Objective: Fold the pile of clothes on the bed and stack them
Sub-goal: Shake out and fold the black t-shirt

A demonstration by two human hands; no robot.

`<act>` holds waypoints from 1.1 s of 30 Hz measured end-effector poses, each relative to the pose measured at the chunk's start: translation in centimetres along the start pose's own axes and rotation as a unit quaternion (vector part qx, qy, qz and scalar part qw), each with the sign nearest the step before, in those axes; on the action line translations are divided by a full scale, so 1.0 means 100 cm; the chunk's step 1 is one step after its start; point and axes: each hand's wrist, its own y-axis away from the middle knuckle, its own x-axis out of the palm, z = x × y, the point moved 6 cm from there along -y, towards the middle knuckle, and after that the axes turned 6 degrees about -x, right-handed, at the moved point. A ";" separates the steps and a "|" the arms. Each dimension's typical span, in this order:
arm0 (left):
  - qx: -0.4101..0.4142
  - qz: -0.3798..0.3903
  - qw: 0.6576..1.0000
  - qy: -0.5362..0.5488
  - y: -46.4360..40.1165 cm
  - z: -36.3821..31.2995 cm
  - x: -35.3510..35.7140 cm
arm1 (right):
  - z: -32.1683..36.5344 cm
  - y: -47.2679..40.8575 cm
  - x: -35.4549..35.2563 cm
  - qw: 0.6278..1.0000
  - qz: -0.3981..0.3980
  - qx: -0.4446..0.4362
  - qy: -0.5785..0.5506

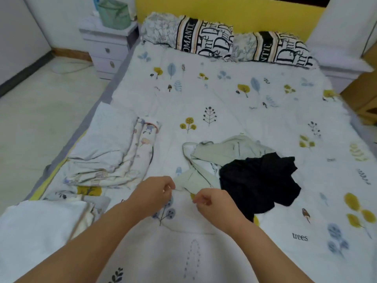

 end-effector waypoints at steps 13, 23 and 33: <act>0.044 0.006 0.995 -0.086 -0.030 -0.114 0.092 | -0.148 0.066 -0.097 0.984 -0.039 0.153 0.085; 0.049 -0.027 0.973 -0.222 -0.102 -0.179 0.165 | -0.240 0.023 -0.129 0.968 -0.031 0.170 0.183; 0.059 0.065 0.952 -0.294 -0.135 -0.161 0.220 | -0.282 -0.026 -0.090 0.962 0.023 0.140 0.235</act>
